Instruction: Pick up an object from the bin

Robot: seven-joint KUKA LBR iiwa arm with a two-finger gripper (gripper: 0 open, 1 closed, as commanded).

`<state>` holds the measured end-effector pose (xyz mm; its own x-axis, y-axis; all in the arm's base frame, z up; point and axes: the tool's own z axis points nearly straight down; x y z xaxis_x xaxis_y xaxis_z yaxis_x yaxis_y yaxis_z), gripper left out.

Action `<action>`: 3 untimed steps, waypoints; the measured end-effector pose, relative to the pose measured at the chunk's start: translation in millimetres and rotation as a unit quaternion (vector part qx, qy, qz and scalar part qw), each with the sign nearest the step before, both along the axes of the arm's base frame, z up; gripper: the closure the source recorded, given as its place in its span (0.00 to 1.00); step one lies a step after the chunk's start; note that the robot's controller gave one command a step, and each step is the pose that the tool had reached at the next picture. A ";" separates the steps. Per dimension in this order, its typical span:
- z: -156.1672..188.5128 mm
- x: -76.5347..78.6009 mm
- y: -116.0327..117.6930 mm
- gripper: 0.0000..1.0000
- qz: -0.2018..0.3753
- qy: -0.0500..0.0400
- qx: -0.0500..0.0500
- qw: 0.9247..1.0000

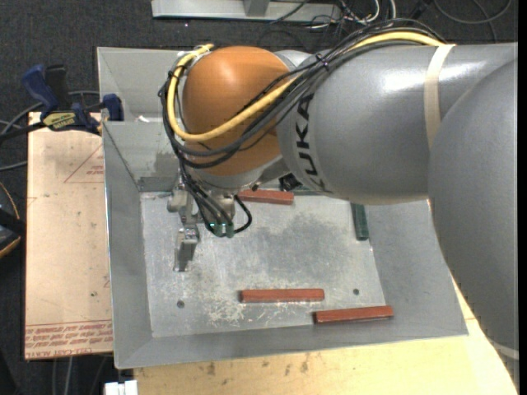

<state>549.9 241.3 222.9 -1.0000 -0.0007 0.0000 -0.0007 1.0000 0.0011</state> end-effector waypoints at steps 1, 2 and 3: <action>-25.2 1.2 -11.7 0.00 0.036 -0.003 0.002 0.999; -41.0 -0.1 -24.1 0.00 0.053 0.000 0.001 0.999; -64.8 -16.0 -27.3 0.00 0.083 -0.001 -0.001 0.997</action>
Offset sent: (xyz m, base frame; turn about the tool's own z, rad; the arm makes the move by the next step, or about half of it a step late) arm 0.0017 -0.0668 -0.0484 -0.0852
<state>533.9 214.0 158.1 -0.9862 -0.1655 -0.0019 -0.1655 0.9862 -0.0001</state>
